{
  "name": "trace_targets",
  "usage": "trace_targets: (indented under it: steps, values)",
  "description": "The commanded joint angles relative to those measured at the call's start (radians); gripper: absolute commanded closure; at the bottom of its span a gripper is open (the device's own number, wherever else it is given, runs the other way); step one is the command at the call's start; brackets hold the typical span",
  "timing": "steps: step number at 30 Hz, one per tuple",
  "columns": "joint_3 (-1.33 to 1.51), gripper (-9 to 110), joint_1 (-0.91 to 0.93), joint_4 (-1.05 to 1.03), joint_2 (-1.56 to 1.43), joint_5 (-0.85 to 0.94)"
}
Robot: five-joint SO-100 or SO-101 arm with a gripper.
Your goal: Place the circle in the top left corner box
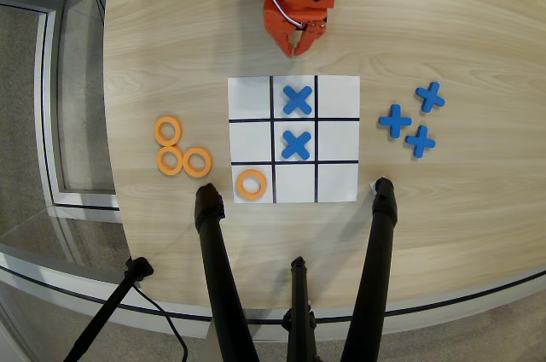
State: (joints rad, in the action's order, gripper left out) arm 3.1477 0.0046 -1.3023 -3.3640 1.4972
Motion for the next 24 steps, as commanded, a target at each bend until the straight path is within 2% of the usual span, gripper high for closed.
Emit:
trace_targets:
  steps: [1,24]
  values:
    - [-0.048,102,0.037,-0.054,0.032,0.048]
    - [-0.049,102,0.04,-0.061,0.034,0.058]
